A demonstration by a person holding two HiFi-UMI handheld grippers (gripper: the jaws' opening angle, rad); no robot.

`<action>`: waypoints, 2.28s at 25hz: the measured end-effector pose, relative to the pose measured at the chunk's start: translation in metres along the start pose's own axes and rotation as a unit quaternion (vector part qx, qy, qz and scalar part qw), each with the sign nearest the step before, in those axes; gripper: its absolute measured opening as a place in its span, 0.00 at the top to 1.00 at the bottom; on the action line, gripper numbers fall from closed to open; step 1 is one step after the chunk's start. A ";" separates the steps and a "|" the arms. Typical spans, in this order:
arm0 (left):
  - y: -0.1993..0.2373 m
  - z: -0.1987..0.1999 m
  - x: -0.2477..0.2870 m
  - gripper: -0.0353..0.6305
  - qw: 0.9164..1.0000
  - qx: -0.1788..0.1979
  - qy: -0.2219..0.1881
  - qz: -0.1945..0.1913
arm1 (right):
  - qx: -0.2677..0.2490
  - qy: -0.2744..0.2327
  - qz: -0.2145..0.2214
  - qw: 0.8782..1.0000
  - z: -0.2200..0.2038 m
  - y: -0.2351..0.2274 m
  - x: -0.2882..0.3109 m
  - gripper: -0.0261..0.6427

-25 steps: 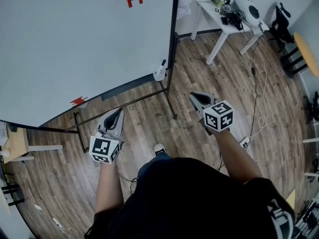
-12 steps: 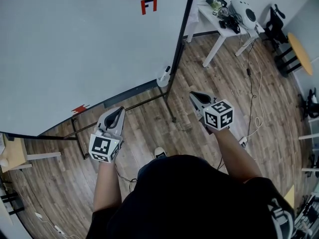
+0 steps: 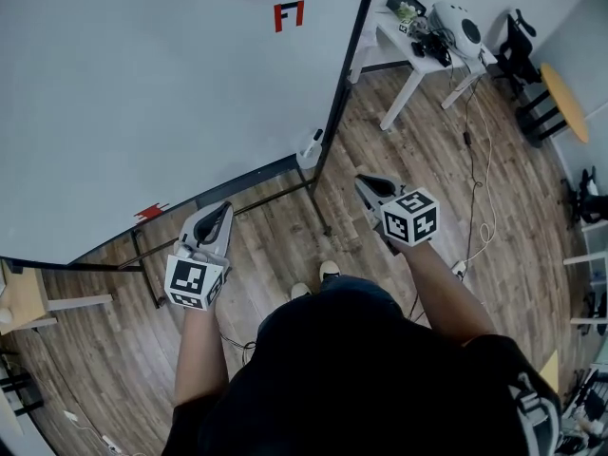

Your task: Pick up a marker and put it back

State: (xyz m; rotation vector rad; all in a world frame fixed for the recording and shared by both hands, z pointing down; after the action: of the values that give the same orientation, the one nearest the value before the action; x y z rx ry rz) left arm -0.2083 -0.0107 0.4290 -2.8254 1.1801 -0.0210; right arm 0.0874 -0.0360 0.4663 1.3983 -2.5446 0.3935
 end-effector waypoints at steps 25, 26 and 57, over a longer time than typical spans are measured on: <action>0.039 -0.004 0.091 0.93 0.999 0.019 0.041 0.021 | 0.016 -0.001 0.038 0.999 0.010 -0.083 0.091 0.96; 0.040 -0.005 0.095 0.93 0.999 0.018 0.042 0.023 | 0.017 0.000 0.041 0.999 0.011 -0.086 0.094 0.96; 0.066 -0.027 0.129 0.93 0.996 0.001 0.077 0.054 | 0.047 0.107 0.092 0.989 -0.055 -0.115 0.189 0.84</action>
State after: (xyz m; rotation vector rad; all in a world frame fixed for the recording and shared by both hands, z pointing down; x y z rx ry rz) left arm -0.1660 -0.1503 0.4481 -2.7967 1.3619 -0.2374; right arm 0.0885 -0.2267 0.5916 1.0843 -2.5109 0.6649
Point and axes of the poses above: the fingertips, and each gripper's own axes: x forward along the fingers, y to its left, z out of its top, the point moved 3 cm from there along -x, backward along the fingers, and after that the axes turned 12 degrees about -y, right-handed, at the moved point
